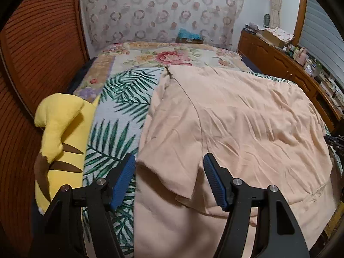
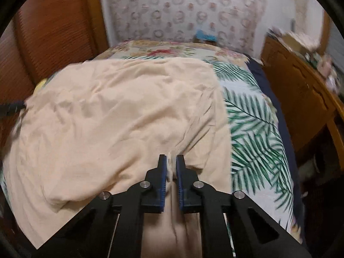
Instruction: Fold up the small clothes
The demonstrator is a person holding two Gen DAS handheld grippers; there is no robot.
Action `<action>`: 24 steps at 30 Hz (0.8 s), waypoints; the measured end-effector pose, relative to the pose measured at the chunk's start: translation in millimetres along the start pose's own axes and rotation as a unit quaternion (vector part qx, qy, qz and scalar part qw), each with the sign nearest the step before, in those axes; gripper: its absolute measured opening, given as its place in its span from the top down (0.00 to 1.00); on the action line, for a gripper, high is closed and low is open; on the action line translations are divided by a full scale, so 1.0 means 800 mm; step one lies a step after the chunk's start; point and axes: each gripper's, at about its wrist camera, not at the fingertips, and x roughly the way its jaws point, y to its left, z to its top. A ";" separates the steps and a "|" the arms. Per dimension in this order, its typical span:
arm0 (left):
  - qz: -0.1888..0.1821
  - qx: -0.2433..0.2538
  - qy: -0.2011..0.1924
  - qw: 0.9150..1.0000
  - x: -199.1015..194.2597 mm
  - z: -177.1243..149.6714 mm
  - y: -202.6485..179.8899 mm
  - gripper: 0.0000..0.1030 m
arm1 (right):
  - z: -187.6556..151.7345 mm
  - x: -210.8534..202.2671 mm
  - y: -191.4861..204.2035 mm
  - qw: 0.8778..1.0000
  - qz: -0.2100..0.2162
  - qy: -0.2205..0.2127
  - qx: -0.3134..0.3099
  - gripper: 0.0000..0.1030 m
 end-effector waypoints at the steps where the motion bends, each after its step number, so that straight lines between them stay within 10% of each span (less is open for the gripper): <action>1: -0.004 0.000 0.002 1.000 0.001 0.000 0.000 0.47 | -0.001 0.001 0.003 1.000 0.000 0.000 -0.003 0.92; 7: 0.000 0.018 0.005 1.000 0.002 -0.005 -0.006 0.93 | -0.007 0.005 -0.001 1.000 0.005 -0.007 0.001 0.94; 24: -0.021 0.042 -0.097 0.994 -0.091 0.016 -0.047 0.96 | 0.001 -0.050 0.006 0.996 0.057 -0.067 -0.006 0.97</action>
